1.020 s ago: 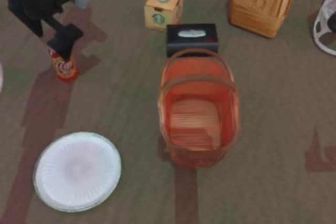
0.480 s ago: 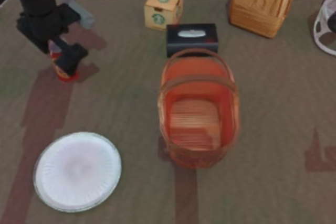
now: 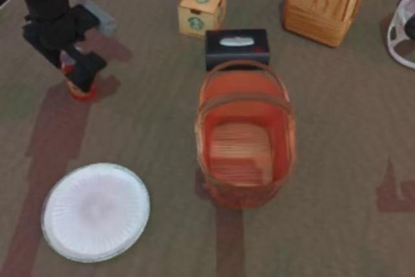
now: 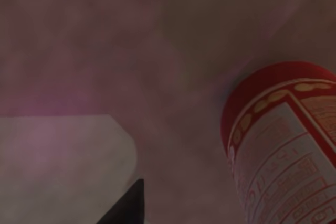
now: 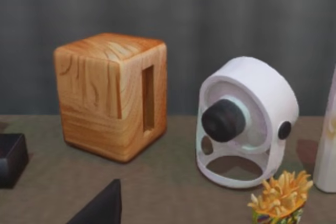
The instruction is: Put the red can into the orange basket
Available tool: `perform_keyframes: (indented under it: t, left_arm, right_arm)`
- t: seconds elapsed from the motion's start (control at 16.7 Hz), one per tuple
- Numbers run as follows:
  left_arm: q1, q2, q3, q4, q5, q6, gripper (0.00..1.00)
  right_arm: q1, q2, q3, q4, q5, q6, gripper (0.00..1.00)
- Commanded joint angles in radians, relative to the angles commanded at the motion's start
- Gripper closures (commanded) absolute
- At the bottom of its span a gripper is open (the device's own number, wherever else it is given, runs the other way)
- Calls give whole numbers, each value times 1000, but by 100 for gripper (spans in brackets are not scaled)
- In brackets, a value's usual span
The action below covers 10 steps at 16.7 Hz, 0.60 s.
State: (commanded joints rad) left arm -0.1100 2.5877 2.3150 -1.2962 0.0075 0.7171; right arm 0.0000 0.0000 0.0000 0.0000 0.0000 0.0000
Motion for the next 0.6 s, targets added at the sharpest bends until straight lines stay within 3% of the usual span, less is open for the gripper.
perform_keyframes:
  t: [0.54,0.6]
  left_arm:
    - [0,0,0,0,0,0,98]
    - [0,0,0,0,0,0,100]
  right_arm:
    - [0,0,0,0,0,0,0]
    - [0,0,0,0,0,0,0]
